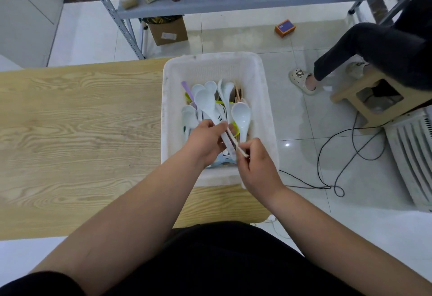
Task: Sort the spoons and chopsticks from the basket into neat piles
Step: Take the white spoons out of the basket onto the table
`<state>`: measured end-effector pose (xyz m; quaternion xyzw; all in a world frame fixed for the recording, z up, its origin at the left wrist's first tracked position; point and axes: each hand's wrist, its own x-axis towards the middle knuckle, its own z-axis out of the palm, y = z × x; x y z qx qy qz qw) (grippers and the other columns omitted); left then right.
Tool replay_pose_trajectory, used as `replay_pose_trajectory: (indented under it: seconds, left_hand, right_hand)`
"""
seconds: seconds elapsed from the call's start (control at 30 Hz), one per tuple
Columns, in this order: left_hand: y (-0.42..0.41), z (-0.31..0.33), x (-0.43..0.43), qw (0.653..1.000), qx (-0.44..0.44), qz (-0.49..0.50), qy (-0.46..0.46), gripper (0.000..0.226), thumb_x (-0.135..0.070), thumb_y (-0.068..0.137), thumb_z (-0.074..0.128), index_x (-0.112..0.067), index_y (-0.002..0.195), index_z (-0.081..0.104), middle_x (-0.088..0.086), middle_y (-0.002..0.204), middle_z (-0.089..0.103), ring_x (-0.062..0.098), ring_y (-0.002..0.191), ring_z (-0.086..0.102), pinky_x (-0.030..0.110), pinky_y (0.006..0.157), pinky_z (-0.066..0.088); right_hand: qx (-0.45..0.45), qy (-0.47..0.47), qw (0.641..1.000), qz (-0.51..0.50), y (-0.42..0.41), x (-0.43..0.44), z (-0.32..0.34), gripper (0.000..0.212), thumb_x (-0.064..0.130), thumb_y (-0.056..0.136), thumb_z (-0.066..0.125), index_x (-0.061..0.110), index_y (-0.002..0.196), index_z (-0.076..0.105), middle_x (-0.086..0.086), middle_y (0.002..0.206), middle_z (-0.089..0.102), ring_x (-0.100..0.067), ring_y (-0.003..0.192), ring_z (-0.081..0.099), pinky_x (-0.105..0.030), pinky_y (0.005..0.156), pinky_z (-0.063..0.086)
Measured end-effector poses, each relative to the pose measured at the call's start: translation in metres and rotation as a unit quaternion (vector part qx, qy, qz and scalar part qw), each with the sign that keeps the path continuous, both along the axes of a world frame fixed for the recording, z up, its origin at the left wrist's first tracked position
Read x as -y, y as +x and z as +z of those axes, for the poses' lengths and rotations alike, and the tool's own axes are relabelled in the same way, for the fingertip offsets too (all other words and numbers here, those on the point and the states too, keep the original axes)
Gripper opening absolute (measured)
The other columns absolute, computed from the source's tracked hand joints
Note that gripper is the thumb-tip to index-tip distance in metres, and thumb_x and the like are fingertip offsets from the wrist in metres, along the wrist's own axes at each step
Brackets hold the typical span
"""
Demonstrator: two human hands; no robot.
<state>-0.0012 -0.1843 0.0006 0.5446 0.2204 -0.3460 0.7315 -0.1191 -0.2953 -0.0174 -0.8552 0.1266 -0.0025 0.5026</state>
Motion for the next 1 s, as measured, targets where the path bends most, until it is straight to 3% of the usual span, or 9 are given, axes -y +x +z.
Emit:
replay_pose_trajectory:
  seconds: [0.1,0.2,0.3,0.43,0.57,0.67,0.73,0.83,1.0]
  left_hand:
    - [-0.007,0.0,-0.003,0.997,0.038,0.004,0.07,0.016,0.003,0.096,0.059,0.0,0.109,0.051,0.017,0.087,0.066,0.027,0.077,0.07,0.042,0.072,0.059]
    - [-0.013,0.0,-0.017,0.99,0.067,0.013,0.125,0.022,0.004,0.093,0.06,-0.001,0.112,0.051,0.019,0.092,0.065,0.029,0.079,0.069,0.041,0.071,0.057]
    - [-0.024,0.007,-0.037,0.99,0.071,0.048,0.111,0.02,0.003,0.097,0.056,0.0,0.116,0.05,0.011,0.095,0.07,0.017,0.078,0.073,0.033,0.066,0.059]
    - [-0.053,0.011,-0.066,0.99,0.068,0.053,0.116,0.021,0.005,0.101,0.047,-0.001,0.12,0.05,0.014,0.107,0.067,0.021,0.085,0.068,0.035,0.077,0.059]
    - [-0.091,0.028,-0.089,0.993,0.063,0.048,0.093,0.027,0.011,0.097,0.04,-0.004,0.112,0.057,0.01,0.09,0.063,0.018,0.074,0.059,0.03,0.067,0.051]
    - [-0.11,0.035,-0.11,0.991,0.061,0.079,0.084,0.026,0.01,0.094,0.038,-0.005,0.104,0.057,0.007,0.079,0.059,0.016,0.066,0.054,0.029,0.061,0.044]
    - [-0.122,0.037,-0.13,0.989,0.066,0.102,0.082,0.018,0.005,0.095,0.043,-0.004,0.104,0.056,0.006,0.077,0.058,0.015,0.062,0.053,0.029,0.058,0.044]
    - [-0.139,0.037,-0.169,0.985,0.084,0.124,0.089,0.014,0.001,0.096,0.05,-0.007,0.104,0.059,0.005,0.073,0.054,0.013,0.059,0.05,0.028,0.055,0.044]
    - [-0.17,0.038,-0.258,0.978,0.099,0.164,0.089,0.02,-0.001,0.099,0.051,-0.007,0.117,0.059,0.008,0.08,0.058,0.014,0.059,0.05,0.028,0.056,0.047]
  right_hand:
    - [0.006,-0.021,0.998,0.06,-0.006,0.003,0.0,0.015,0.008,0.095,0.06,0.015,0.105,0.051,0.006,0.097,0.05,0.0,0.079,0.048,-0.015,0.066,0.035]
    - [-0.012,0.04,0.997,0.061,-0.01,0.006,0.004,0.033,0.013,0.098,0.06,0.034,0.116,0.043,0.01,0.101,0.056,-0.006,0.084,0.06,-0.02,0.073,0.047]
    - [-0.062,0.142,0.988,0.002,-0.011,0.006,0.007,0.037,0.02,0.098,0.062,0.039,0.122,0.04,0.008,0.101,0.062,-0.009,0.078,0.067,-0.032,0.07,0.059]
    - [-0.088,0.155,0.983,-0.048,-0.005,-0.007,0.009,0.025,0.035,0.096,0.062,0.032,0.118,0.049,0.003,0.092,0.064,-0.014,0.072,0.062,-0.038,0.068,0.054]
    - [-0.1,0.22,0.97,-0.022,0.0,-0.046,0.02,0.03,0.051,0.091,0.061,0.032,0.113,0.055,0.002,0.078,0.061,-0.013,0.064,0.056,-0.037,0.063,0.048]
    - [-0.1,0.261,0.96,0.014,-0.001,-0.08,0.03,0.017,0.035,0.098,0.06,0.023,0.11,0.059,0.005,0.068,0.062,-0.011,0.062,0.06,-0.039,0.069,0.051]
    - [-0.105,0.245,0.963,0.041,-0.005,-0.104,0.035,0.01,0.031,0.098,0.061,0.025,0.106,0.06,0.004,0.075,0.067,-0.01,0.069,0.066,-0.037,0.075,0.054]
    - [-0.13,0.237,0.96,0.077,-0.012,-0.143,0.039,0.006,0.027,0.097,0.064,0.032,0.1,0.061,0.003,0.088,0.07,-0.005,0.077,0.069,-0.03,0.073,0.056]
    - [-0.194,0.282,0.934,0.101,-0.025,-0.237,0.042,0.009,0.015,0.094,0.069,0.01,0.099,0.064,-0.004,0.092,0.069,-0.008,0.078,0.067,-0.024,0.068,0.057]
